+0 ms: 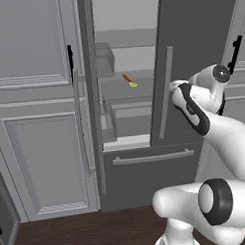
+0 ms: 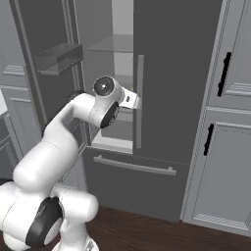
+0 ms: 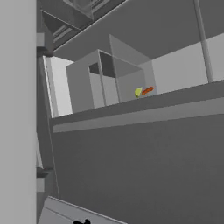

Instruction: Grab a lemon wedge from the fridge and one ice cube from the ice bowl, and put them in the glass of lemonade.

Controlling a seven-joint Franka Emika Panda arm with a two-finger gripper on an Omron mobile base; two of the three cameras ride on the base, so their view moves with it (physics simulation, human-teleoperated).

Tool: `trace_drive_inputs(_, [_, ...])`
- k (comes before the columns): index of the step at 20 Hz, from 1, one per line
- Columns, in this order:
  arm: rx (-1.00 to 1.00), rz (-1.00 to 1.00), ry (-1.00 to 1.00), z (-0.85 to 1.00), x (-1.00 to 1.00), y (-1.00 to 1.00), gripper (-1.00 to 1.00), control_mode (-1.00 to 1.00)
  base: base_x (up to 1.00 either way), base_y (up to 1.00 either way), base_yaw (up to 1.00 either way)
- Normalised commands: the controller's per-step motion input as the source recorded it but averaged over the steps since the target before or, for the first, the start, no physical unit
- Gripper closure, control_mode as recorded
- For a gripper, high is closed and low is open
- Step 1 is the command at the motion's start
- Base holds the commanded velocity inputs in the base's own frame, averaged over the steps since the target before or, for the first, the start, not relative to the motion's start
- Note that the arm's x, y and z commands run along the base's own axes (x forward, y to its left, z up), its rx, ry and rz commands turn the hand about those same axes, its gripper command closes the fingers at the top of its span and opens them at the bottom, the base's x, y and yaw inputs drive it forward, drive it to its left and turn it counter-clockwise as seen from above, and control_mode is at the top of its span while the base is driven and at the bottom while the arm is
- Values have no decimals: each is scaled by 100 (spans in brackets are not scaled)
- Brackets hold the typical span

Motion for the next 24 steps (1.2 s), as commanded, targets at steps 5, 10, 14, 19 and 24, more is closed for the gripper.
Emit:
trace_drive_inputs(5, [-5,-3,-1,-1,64,3,-100,-100,0,0,0])
trace_drive_inputs(10, [-4,-5,0,-18,83,-3,-100,-100,0,0,0])
trace_drive_inputs(14, [-3,0,-1,-30,73,-12,-100,-100,0,0,0])
trace_drive_inputs(19, [0,0,0,-27,70,-36,-100,-100,0,0,0])
trace_drive_inputs(24, [0,0,-6,-30,63,-31,-100,-100,0,0,0])
